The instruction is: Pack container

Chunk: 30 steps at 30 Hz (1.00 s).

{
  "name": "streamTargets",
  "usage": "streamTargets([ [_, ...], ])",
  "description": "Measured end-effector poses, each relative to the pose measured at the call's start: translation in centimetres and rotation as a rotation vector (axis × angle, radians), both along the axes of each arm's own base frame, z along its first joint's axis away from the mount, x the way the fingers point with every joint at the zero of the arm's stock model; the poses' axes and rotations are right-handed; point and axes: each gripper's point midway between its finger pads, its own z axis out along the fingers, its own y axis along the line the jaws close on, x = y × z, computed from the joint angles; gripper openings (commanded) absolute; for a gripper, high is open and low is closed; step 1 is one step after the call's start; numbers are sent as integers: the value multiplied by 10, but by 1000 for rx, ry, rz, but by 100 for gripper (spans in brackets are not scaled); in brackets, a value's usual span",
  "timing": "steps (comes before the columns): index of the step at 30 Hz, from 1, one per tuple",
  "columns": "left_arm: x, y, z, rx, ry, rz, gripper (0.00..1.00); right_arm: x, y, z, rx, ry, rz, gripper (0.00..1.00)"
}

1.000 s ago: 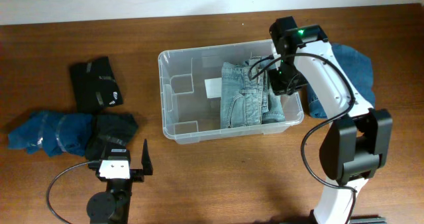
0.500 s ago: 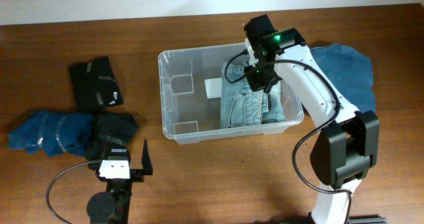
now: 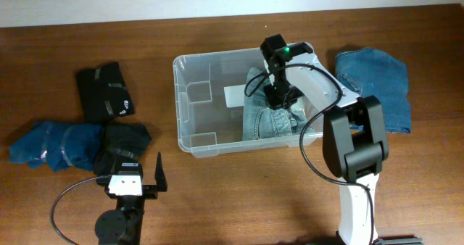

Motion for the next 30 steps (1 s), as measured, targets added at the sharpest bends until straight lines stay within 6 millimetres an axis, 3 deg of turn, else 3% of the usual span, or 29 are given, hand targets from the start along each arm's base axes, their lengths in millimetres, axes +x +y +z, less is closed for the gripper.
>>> streamTargets([
  [4,0,0,0,0,0,0,99,-2,-1,11,-4,16,0,4],
  [7,0,0,0,0,0,0,99,4,3,36,7,3,-1,14],
  [11,0,0,0,0,0,0,99,21,9,96,45,-86,0,30],
  [12,0,0,0,0,0,0,99,29,10,124,63,-144,3,47],
  [14,0,0,0,0,0,0,100,32,8,153,83,-197,-7,64],
  [16,0,0,0,0,0,0,99,36,-3,190,106,-271,-32,73],
  [19,0,0,0,0,0,0,99,38,-45,229,114,-354,-117,76],
  [21,0,0,0,0,0,0,99,38,-86,239,108,-379,-203,76],
  [25,0,0,0,0,0,0,99,33,-177,233,131,-365,-391,84],
  [28,0,0,0,0,0,0,100,20,-238,222,180,-343,-494,95],
  [30,0,0,0,0,0,0,99,7,-275,211,217,-326,-538,96],
])
